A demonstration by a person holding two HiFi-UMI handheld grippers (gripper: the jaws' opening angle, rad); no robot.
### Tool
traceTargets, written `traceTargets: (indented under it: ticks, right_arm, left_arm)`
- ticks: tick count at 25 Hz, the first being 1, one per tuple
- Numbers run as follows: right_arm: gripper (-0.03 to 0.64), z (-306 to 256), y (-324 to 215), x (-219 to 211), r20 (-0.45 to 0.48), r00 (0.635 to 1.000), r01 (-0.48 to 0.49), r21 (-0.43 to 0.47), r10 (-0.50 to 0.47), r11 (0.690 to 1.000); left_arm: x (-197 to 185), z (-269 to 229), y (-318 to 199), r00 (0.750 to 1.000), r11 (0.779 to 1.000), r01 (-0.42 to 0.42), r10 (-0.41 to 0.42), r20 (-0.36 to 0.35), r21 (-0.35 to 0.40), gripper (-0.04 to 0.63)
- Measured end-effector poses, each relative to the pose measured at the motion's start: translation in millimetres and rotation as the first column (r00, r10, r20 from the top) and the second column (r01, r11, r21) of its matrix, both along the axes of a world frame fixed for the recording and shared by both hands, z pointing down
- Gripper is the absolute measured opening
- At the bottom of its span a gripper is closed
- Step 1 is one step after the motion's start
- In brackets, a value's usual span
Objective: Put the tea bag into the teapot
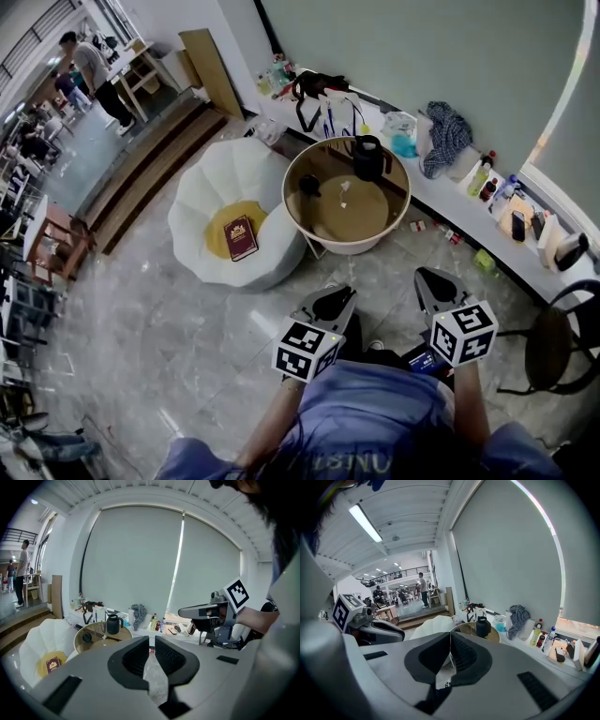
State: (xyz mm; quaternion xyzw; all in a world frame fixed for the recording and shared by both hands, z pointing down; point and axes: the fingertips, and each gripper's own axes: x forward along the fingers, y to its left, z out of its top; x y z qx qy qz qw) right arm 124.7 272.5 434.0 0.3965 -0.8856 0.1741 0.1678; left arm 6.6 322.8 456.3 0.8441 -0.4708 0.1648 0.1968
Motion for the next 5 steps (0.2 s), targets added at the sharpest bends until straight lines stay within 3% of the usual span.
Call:
traceTargets:
  ticks: [5]
  right_arm:
    - [0.018, -8.8, -9.9, 32.0, 0.003, 0.995, -0.102, 0.026, 0.102, 0.994]
  left_arm:
    - [-0.7, 3.6, 1.8, 1.0, 1.0, -0.004, 0.004, 0.007, -0.016, 0.049]
